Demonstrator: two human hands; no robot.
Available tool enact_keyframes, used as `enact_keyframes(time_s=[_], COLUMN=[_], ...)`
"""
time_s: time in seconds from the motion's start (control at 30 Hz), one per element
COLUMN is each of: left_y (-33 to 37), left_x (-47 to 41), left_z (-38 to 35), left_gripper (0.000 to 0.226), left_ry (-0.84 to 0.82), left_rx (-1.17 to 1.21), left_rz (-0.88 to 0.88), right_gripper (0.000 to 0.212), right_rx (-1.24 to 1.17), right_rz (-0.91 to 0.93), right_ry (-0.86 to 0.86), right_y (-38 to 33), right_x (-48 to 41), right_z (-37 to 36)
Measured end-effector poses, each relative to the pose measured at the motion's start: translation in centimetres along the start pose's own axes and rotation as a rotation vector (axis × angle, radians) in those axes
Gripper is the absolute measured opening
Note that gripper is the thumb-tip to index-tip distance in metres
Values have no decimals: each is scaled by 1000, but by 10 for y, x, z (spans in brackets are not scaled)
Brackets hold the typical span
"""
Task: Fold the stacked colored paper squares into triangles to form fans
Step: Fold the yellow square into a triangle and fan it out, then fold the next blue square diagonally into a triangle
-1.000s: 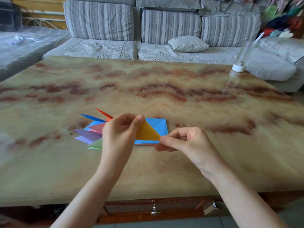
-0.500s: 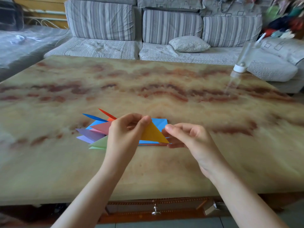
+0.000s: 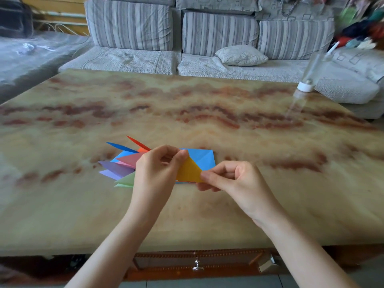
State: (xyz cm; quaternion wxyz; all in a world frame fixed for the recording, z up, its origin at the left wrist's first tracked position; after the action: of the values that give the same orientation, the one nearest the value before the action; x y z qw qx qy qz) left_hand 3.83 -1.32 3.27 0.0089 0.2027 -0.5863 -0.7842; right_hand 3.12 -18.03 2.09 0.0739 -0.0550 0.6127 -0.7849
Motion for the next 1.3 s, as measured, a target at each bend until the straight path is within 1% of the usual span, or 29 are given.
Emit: enact_keyframes(time_s=[0.03,0.1,0.17,0.2,0.27,0.33,0.37,0.47,0.57,0.67,0.73,0.77,0.83,0.9,0.93,1.0,1.03,1.1,1.17,1.3], left_y=[0,-2,-11,-17,-27,-31,-31,-31,-31,-26,-21,-17,-5,13,19,21,18,9,0,-14], left_x=[-2,-13,-27,-31,-31,-23,-20,-16,-17,-17,-18,-19,-19,-16,-14,-11,-9,-4,1,5], left_z=[5,27,53,60,58,48,45,47,49,52,55,56,57,57,55,42,32,11,-4,-16], left_gripper=[16,15,14,13,13,11,10,8,13,18,18,16,10,6,7,12,16,20,24,33], left_ry=[29,151,239,228,122,7,-21,-6,30,66,95,110,143,165,151,46,-26,-153,-235,-325], left_rx=[-36,-87,-115,-130,-206,-348,-406,-544,-671,-732,-734,-728,-671,-542,-440,-195,-114,-53,4,119], left_rz=[-8,-11,29,67,143,172,167,151,117,14,-86,-134,-247,-336,-336,-243,-181,-89,-17,159], right_gripper=[11,12,11,10,10,10,10,10,10,2,19,29,40,43,42,38,35,28,21,17], right_rx=[23,80,105,96,69,62,64,86,271,532,686,733,802,839,845,846,849,860,858,786], right_rz=[-1,-5,0,5,19,29,35,78,164,314,366,358,344,333,318,296,295,294,280,128], right_ry=[-2,3,36,57,92,113,119,144,185,228,175,128,60,30,22,23,36,94,156,116], right_y=[1,4,6,6,5,6,6,5,3,1,6,11,18,23,24,25,25,22,17,21], right_x=[1,2,2,2,1,-1,-1,-2,-4,-6,-11,-15,-21,-24,-26,-28,-28,-26,-23,-23], right_z=[1,5,12,16,21,22,22,20,18,12,3,-1,-7,-10,-10,-8,-6,-2,4,14])
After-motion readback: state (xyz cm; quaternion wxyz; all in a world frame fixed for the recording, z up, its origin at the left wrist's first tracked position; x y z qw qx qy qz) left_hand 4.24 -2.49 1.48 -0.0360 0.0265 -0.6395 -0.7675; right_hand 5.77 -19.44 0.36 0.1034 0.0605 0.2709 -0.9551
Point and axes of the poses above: each hand's wrist, its own x-axis away from the middle knuckle, its own z-axis out of the back of the hand, y = z × x, the point moved 7 cm from there along -x, towards the middle knuckle, and after that the axes turned 4 degrees about x, right-handed, at the moved point
